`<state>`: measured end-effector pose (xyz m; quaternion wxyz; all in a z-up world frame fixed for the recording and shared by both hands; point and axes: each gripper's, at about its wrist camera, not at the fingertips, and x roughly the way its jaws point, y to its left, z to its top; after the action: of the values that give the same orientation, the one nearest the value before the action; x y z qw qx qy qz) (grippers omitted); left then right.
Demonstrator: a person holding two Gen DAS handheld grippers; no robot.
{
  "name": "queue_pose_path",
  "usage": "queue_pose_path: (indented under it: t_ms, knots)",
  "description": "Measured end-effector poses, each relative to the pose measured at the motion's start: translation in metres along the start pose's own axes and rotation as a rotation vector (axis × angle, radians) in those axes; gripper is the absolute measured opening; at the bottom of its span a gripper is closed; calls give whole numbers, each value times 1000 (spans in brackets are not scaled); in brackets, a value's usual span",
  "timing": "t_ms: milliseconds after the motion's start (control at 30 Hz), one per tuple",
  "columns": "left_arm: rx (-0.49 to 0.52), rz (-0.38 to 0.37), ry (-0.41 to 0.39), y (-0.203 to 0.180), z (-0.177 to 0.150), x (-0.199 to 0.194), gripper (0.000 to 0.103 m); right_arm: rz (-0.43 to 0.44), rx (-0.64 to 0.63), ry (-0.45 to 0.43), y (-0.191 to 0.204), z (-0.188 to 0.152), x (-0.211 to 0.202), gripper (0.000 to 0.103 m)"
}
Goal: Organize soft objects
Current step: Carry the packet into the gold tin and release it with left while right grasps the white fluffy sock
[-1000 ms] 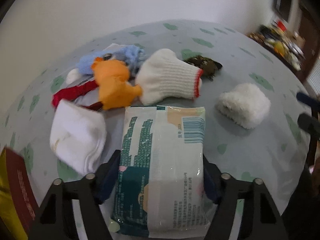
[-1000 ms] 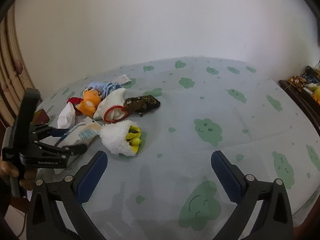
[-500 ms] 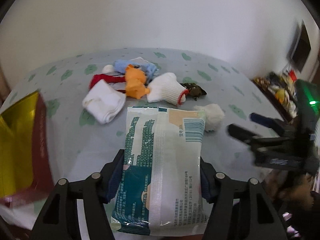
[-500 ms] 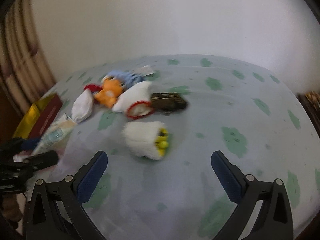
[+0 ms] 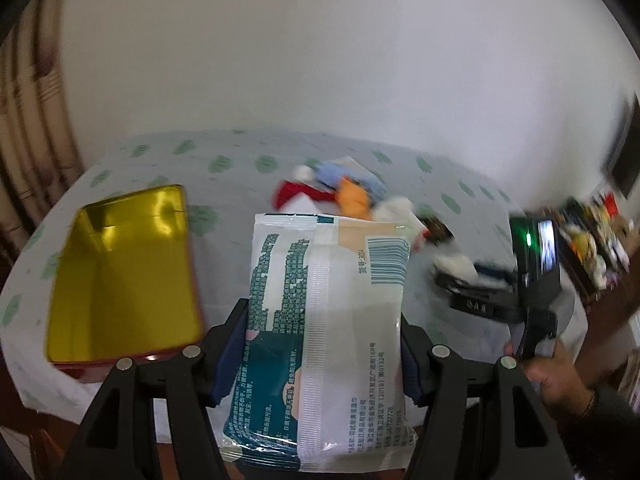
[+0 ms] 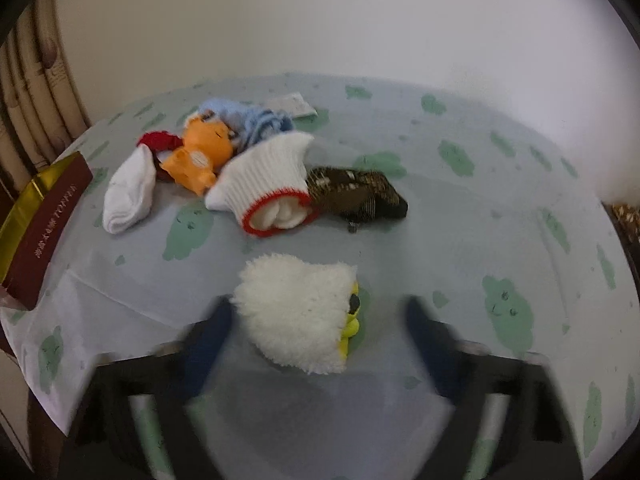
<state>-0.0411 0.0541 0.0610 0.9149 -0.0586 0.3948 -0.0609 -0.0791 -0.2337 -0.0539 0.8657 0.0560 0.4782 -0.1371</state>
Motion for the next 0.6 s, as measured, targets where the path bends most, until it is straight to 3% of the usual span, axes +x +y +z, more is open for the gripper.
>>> queue_pose_path:
  t_ms: [33, 167, 300, 433, 600]
  knots:
    - [-24, 20, -2, 11, 5, -3, 66, 5, 6, 9, -1, -1, 2, 39]
    - [-76, 162, 6, 62, 25, -4, 66, 18, 3, 3, -2, -6, 4, 38]
    - [-61, 303, 41, 110, 39, 14, 66, 20, -9, -6, -1, -8, 2, 38]
    - [-89, 351, 92, 158, 49, 46, 66, 27, -5, -8, -2, -9, 1, 38]
    - [-74, 413, 138, 190, 57, 85, 68, 26, -2, -8, -2, -8, 2, 38]
